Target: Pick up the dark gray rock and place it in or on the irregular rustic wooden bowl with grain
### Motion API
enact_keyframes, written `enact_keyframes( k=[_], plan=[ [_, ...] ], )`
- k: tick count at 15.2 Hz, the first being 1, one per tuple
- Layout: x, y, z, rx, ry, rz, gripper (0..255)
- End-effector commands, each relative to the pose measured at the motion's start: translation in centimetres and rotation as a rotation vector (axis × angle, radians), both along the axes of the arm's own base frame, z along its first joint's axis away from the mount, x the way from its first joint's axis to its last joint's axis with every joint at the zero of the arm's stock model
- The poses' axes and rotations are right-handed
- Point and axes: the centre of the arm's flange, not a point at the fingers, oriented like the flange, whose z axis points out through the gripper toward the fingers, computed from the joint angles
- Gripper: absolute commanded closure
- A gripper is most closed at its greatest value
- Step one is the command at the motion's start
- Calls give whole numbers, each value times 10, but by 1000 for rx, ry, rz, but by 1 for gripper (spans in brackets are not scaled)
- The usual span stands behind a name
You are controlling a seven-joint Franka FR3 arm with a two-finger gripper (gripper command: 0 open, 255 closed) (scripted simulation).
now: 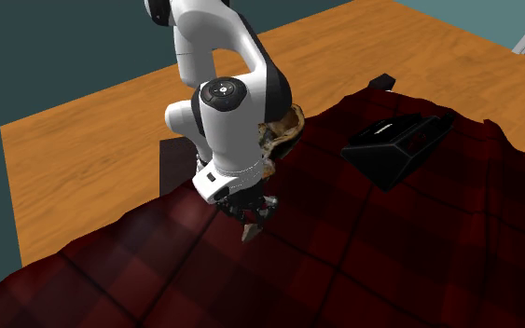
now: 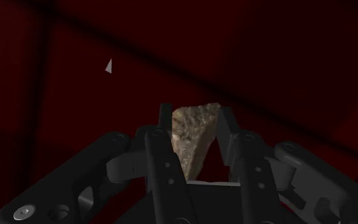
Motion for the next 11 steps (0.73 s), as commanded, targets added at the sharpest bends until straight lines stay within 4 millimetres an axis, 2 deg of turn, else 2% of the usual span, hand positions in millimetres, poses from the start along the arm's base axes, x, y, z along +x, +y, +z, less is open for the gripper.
enact_keyframes(
  k=[1, 4, 7, 8, 9, 11],
  plan=[
    [0, 1, -3, -1, 8, 1, 255],
    [0, 0, -3, -1, 8, 1, 255],
    [0, 0, 13, -1, 8, 1, 255],
    [0, 1, 9, 0, 4, 2, 255],
    [0, 1, 9, 0, 4, 2, 0],
    [38, -2, 19, -26, 86, 151, 0]
  ],
)
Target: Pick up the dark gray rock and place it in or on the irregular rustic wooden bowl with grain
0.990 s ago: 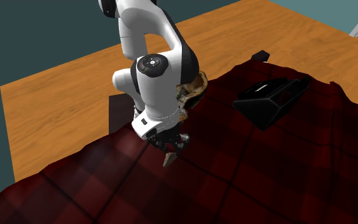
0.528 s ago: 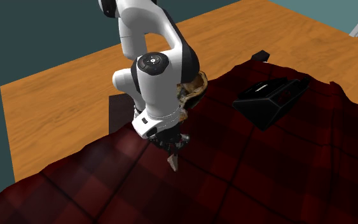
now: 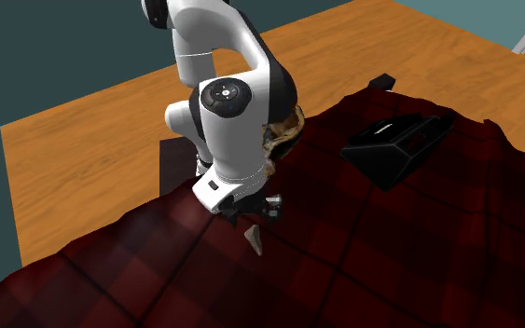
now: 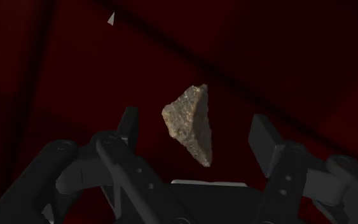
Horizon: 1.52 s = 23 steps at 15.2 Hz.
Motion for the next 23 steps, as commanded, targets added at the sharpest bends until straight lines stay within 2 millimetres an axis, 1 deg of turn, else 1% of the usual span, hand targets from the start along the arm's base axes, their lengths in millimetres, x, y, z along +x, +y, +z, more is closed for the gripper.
enact_keyframes(
  k=[1, 3, 4, 10, 11, 19, 20, 23],
  plan=[
    [35, -1, 6, -23, 77, 137, 0],
    [74, 6, 11, -48, 159, 286, 0],
    [79, 7, 12, -52, 170, 307, 0],
    [77, 7, -20, -52, 170, 307, 0],
    [77, 7, -28, -52, 170, 307, 0],
    [77, 7, -28, -52, 170, 307, 0],
    [77, 7, -28, -52, 170, 307, 255],
    [76, 7, -28, -52, 170, 307, 255]
  ],
)
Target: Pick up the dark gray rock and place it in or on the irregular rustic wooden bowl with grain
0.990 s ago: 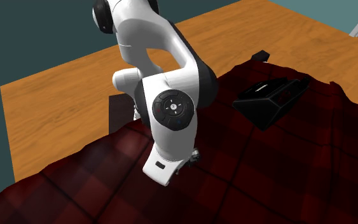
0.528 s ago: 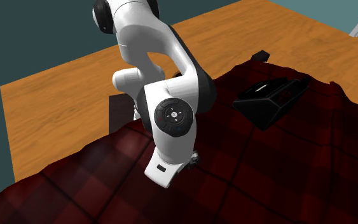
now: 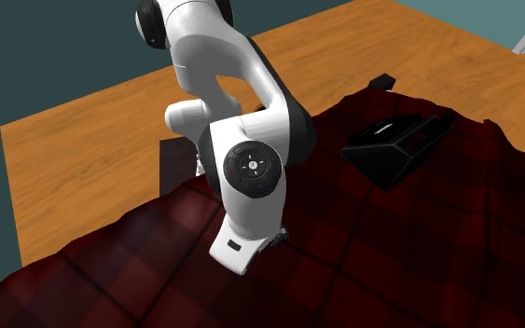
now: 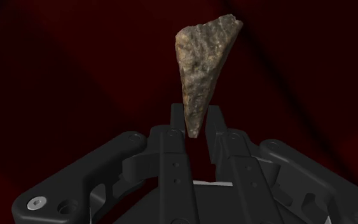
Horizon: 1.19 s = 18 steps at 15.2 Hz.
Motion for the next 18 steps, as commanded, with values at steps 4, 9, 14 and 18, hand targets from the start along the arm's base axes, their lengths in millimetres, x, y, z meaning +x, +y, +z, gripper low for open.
enact_keyframes(
  k=[4, 9, 14, 18],
  plan=[
    [-1, 3, -5, 5, 9, 4, 255],
    [0, 3, 12, 5, 9, 4, 255],
    [0, 3, 38, 5, 9, 4, 255],
    [0, 3, 59, 5, 9, 4, 255]
  ],
)
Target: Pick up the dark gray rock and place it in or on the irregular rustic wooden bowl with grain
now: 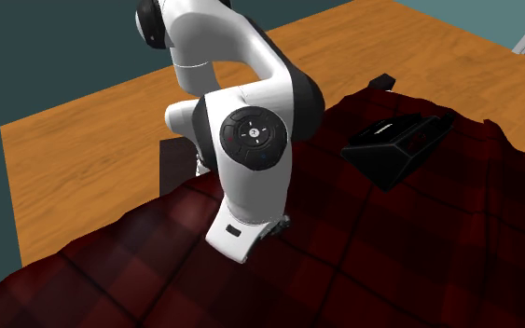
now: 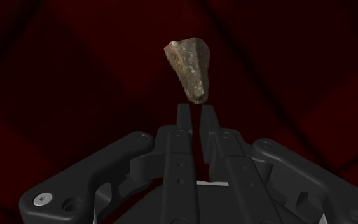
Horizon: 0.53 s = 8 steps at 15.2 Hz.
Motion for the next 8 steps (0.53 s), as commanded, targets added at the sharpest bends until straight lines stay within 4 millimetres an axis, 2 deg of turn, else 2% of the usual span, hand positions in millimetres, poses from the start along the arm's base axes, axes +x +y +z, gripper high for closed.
enact_keyframes(
  k=[1, 3, 4, 5, 6, 8],
  plan=[
    [1, 0, 11, 0, 0, 0, 255],
    [1, 0, 21, 0, 0, 0, 255],
    [1, 0, 16, 0, 0, 0, 255],
    [1, 0, 16, 0, 0, 0, 0],
    [-33, 0, 10, -17, -145, -14, 0],
    [-95, 1, -18, -50, -435, -42, 0]
  ],
)
